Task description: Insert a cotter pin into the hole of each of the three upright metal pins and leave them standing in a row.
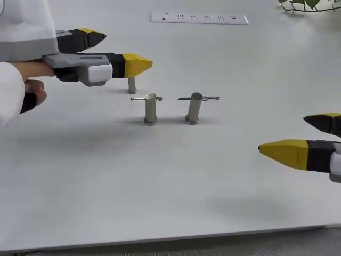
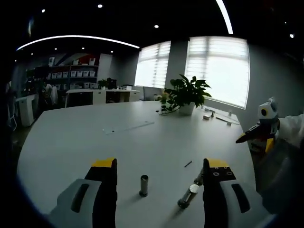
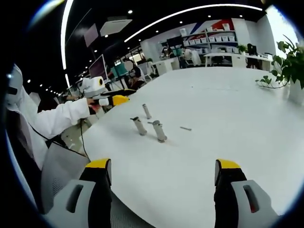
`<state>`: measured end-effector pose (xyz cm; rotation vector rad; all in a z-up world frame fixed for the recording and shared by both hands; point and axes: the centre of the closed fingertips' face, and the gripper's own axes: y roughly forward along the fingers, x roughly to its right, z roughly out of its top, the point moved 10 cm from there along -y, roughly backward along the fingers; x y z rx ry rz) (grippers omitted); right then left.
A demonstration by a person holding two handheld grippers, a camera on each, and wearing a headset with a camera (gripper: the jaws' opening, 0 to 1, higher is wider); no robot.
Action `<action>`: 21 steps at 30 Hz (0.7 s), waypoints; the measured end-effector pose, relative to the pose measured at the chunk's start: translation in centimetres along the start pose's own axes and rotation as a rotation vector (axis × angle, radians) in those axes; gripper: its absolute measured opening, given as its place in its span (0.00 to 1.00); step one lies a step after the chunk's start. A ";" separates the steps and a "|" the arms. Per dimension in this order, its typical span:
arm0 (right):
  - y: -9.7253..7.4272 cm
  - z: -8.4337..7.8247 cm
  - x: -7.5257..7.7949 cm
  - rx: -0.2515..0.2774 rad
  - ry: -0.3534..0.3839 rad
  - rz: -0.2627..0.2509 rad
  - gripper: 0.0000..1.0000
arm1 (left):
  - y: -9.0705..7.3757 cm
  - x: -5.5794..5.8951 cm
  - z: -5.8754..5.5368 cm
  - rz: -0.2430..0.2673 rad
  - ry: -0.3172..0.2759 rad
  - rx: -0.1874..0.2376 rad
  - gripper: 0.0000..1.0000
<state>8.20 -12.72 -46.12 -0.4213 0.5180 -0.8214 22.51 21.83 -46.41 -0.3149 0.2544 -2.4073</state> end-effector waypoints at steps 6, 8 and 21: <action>-0.1 -0.1 0.1 0.011 0.020 -0.004 0.86 | 0.8 -0.3 -0.7 0.013 0.007 -0.033 0.60; -0.1 -0.1 0.1 0.011 0.022 -0.005 0.86 | 1.1 -0.5 -1.0 0.028 0.019 -0.055 0.56; -0.1 -0.2 0.2 0.015 0.042 0.004 0.83 | 2.3 -1.0 -2.1 0.040 0.053 -0.104 0.31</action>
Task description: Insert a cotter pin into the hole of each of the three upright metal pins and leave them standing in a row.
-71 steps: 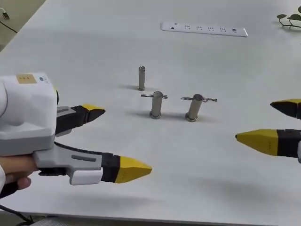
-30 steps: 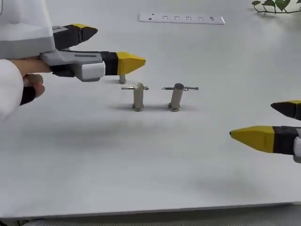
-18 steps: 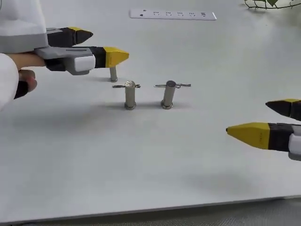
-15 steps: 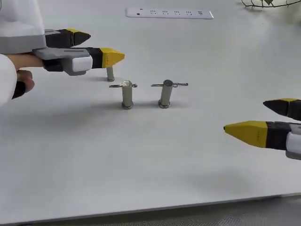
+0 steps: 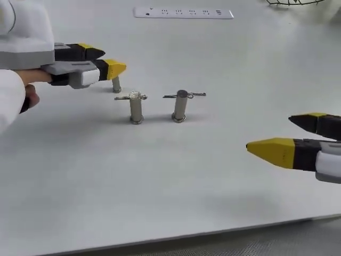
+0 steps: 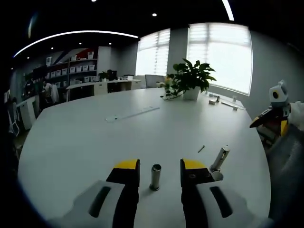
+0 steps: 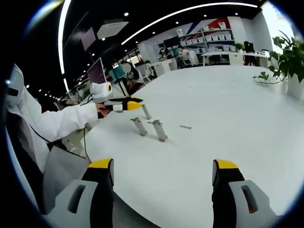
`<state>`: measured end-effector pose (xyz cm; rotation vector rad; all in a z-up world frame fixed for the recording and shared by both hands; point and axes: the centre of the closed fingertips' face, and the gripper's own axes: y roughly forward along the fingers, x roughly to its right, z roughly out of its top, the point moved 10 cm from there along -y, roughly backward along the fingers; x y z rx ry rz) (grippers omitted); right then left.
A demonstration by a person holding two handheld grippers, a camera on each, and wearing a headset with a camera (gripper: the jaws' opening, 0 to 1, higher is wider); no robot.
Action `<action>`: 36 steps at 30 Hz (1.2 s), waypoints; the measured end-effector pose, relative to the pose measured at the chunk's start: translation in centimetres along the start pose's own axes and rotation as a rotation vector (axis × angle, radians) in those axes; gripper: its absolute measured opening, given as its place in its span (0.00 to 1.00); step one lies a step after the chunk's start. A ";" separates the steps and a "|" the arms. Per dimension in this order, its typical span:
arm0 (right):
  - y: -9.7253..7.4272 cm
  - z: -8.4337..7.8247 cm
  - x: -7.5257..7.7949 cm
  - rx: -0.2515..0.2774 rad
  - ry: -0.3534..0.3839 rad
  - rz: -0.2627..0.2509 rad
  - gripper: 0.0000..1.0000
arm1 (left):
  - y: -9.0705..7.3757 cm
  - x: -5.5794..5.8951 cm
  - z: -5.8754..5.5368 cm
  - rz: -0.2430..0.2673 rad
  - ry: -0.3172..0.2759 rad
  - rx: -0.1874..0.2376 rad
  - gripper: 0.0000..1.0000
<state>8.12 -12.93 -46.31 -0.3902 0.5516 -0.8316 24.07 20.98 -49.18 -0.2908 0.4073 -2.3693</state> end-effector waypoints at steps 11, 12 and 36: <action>-0.3 0.0 0.3 0.001 0.011 -0.005 0.81 | 0.4 -0.5 -1.0 -0.029 0.020 -0.064 0.23; -0.4 0.0 0.3 0.007 0.018 -0.010 0.81 | 0.4 -0.5 -1.2 -0.034 0.024 -0.073 0.23; -0.5 -0.5 -0.2 0.017 0.056 -0.017 0.79 | 1.9 -2.2 -1.6 -0.014 0.100 -0.121 0.06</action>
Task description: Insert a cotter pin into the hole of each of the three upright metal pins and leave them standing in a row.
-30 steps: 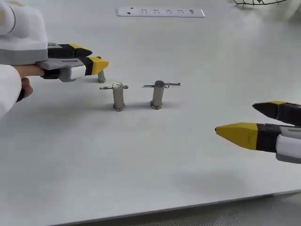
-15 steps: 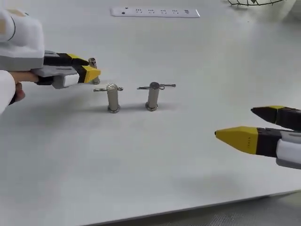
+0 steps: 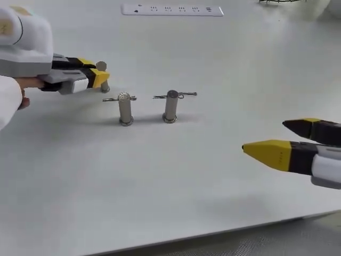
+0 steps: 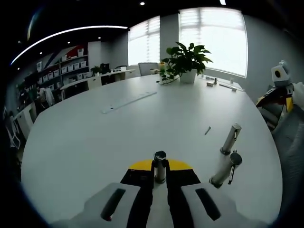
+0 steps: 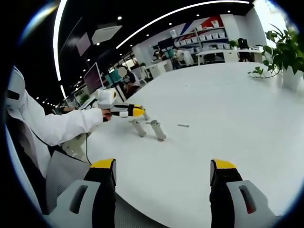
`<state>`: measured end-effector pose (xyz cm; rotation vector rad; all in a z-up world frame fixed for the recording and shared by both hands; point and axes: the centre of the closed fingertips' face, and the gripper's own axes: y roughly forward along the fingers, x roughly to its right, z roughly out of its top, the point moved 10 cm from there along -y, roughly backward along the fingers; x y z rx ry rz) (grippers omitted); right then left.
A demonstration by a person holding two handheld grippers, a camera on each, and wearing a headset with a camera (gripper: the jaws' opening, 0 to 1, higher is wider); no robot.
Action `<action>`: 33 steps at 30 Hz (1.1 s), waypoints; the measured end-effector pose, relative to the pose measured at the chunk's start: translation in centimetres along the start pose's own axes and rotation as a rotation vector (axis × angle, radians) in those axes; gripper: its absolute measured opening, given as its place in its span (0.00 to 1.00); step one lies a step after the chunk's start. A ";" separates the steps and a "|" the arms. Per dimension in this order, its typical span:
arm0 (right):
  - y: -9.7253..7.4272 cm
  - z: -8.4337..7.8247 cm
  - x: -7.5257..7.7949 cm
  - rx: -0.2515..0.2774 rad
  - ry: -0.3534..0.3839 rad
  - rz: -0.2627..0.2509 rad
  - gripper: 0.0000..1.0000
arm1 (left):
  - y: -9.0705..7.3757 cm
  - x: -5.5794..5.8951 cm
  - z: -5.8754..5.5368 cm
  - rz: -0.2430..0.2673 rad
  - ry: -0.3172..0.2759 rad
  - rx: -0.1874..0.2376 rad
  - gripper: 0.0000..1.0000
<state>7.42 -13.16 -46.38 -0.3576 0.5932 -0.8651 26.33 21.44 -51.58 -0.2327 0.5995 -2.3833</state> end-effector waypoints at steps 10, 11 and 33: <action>-0.2 0.1 0.1 0.006 -0.001 -0.001 0.79 | -0.9 -1.1 0.0 0.068 -0.030 -0.004 0.05; -0.1 0.1 0.1 0.007 -0.002 0.000 0.79 | -1.1 -0.9 0.3 0.070 -0.033 0.000 0.05; 0.3 0.1 -0.5 0.023 -0.025 0.046 0.78 | -9.4 5.1 1.4 0.296 -0.080 0.029 0.05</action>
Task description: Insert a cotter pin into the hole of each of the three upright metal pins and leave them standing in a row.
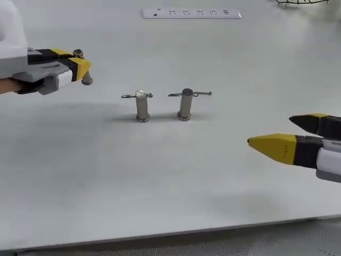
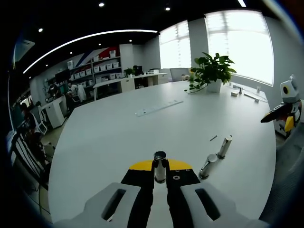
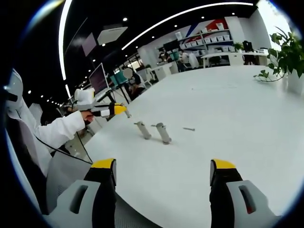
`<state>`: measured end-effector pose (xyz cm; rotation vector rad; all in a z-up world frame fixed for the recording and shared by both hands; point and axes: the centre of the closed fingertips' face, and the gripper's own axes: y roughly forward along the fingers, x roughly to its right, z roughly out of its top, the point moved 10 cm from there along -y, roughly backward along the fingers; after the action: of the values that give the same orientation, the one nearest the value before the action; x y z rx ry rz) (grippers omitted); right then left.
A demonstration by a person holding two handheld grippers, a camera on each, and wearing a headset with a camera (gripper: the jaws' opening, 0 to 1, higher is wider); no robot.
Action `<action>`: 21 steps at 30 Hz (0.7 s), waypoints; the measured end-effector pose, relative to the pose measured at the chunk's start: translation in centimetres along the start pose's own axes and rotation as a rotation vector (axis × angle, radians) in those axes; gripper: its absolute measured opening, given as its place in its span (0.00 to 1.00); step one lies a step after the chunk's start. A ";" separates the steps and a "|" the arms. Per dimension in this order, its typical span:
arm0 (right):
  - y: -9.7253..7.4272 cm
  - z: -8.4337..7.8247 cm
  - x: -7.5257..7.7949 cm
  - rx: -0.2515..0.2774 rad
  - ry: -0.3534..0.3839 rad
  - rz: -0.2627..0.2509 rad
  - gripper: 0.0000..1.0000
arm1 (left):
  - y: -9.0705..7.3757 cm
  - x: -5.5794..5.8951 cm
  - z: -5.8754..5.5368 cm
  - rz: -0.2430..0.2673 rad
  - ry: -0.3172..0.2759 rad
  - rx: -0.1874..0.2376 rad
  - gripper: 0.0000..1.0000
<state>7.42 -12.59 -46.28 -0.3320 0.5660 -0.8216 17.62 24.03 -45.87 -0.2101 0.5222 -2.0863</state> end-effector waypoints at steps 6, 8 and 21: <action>0.0 0.0 0.0 -0.010 -0.015 0.015 0.78 | -1.6 2.5 -0.5 0.003 -0.014 -0.007 0.05; 0.0 0.0 0.0 -0.008 -0.015 0.017 0.78 | -1.9 3.4 -0.7 -0.001 -0.019 -0.011 0.05; 0.2 -0.1 -0.1 -0.010 -0.019 0.034 0.77 | -1.0 6.4 -2.5 -0.076 -0.095 -0.052 0.05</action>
<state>7.47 -12.38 -46.42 -0.3384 0.5565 -0.7819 12.54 19.81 -47.98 -0.3625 0.5181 -2.1265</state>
